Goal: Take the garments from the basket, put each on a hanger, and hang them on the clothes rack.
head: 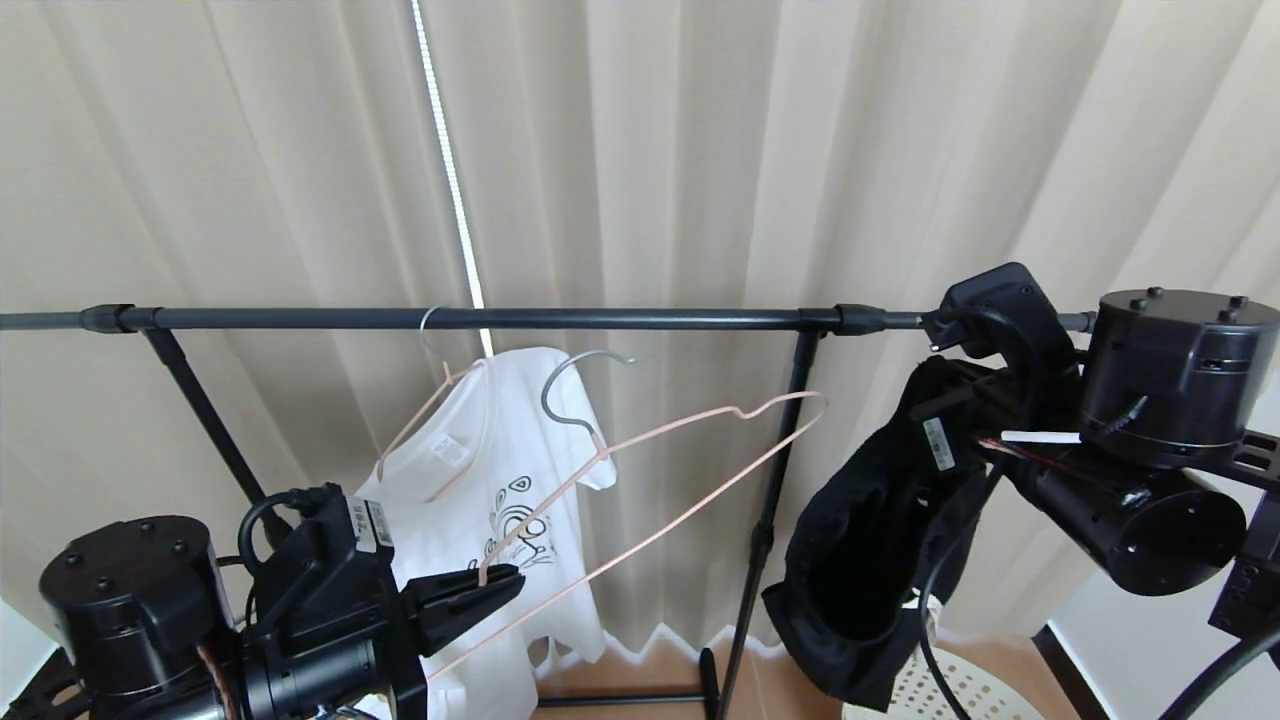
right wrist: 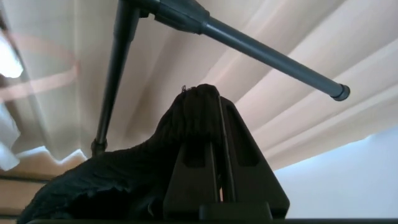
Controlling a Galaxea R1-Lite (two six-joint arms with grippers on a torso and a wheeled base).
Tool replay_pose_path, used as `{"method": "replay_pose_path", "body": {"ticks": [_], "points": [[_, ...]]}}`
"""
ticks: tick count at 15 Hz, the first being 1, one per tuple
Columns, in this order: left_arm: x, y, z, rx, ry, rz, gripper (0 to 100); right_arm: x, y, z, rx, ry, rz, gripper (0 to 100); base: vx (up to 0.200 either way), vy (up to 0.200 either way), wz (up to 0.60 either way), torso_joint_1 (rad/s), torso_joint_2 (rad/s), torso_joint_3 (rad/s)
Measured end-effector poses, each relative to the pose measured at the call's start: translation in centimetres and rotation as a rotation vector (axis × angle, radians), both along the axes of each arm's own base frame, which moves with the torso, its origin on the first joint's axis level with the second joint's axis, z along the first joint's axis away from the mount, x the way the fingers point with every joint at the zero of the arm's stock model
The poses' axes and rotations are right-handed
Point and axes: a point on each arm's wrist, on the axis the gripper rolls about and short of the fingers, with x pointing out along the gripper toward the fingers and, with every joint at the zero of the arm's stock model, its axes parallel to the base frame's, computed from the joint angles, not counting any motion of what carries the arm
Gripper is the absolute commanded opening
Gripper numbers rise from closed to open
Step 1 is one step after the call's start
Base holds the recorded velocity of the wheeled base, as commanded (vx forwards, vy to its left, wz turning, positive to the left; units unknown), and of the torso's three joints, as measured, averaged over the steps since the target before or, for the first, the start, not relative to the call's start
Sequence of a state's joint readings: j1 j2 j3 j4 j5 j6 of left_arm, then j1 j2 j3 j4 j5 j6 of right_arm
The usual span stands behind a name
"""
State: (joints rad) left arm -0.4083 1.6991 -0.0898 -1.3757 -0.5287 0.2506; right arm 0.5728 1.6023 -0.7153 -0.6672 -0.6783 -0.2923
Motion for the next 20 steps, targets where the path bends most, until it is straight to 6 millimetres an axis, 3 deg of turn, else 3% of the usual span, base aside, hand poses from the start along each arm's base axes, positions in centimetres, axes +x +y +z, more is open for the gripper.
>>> {"method": "replay_pose_path", "body": {"ticks": [11,15,20], "points": [[-1.3,-0.6,-0.6,0.03,0.002,-0.07,0,1.2,0.6,-1.1,-0.019,0.03,-0.01,0,0.0,0.0,0.0,0.0,0.0,0.0],[-1.2,-0.6,-0.5,0.026,-0.006,-0.069,0,3.4,-0.7,-1.7,-0.023,0.044,-0.084,0,0.0,0.0,0.0,0.0,0.0,0.0],[-0.9,-1.1,-1.3,0.037,0.016,-0.079,0,4.0,-0.6,-1.8,-0.006,0.016,-0.091,0,0.0,0.0,0.0,0.0,0.0,0.0]]}}
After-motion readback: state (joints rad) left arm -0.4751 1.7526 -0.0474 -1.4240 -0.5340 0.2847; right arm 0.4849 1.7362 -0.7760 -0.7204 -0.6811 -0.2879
